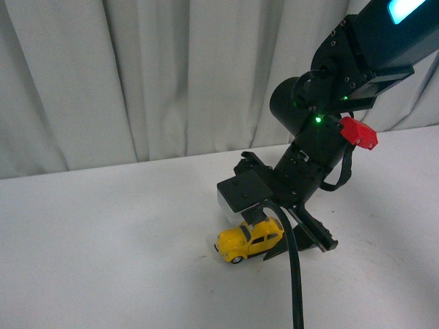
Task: Wind up and store yellow beetle toy
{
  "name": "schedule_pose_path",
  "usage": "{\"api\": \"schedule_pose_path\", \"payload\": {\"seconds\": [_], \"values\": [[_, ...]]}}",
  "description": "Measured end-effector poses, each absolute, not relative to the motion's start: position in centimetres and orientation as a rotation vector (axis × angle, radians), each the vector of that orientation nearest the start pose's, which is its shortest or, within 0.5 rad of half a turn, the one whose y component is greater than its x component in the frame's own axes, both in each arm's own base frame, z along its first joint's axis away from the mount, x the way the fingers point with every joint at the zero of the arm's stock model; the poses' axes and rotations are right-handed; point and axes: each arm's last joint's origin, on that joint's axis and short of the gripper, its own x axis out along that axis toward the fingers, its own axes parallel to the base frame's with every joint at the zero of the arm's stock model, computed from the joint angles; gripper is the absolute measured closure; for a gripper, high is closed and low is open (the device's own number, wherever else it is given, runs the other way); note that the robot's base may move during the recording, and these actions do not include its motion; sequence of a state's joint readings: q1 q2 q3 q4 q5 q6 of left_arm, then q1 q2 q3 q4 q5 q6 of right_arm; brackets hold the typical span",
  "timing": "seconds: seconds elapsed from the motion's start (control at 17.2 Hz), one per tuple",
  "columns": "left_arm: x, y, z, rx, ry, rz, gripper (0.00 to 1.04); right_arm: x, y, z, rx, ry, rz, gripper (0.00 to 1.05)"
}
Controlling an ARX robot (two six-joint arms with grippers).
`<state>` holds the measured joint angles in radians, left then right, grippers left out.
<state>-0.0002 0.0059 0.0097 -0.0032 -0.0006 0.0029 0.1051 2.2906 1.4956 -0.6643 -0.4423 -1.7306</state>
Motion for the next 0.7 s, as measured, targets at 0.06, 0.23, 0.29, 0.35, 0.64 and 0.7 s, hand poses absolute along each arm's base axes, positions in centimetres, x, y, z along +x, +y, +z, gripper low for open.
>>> {"api": "schedule_pose_path", "payload": {"seconds": [0.06,0.23,0.29,0.35,0.64,0.7], "values": [[9.75,0.00,16.60,0.003,0.000,0.000,0.07,41.52,5.61,7.58,-1.121,0.646,1.493,0.31],[9.75,0.00,16.61,0.003,-0.001,0.000,0.07,41.43,5.60,7.59,-1.114,0.653,1.500,0.53],[9.75,0.00,16.61,0.002,-0.001,0.000,0.07,41.43,5.61,7.60,-1.111,0.653,1.501,0.60],[9.75,0.00,16.61,0.003,-0.001,0.000,0.07,41.43,5.59,7.61,-1.111,0.653,1.502,0.62],[9.75,0.00,16.61,0.002,-0.001,0.000,0.07,41.99,5.72,7.78,-1.027,0.696,1.461,0.63],[9.75,0.00,16.60,0.002,0.000,0.000,0.07,42.01,5.71,7.77,-1.019,0.712,1.449,0.63]]}}
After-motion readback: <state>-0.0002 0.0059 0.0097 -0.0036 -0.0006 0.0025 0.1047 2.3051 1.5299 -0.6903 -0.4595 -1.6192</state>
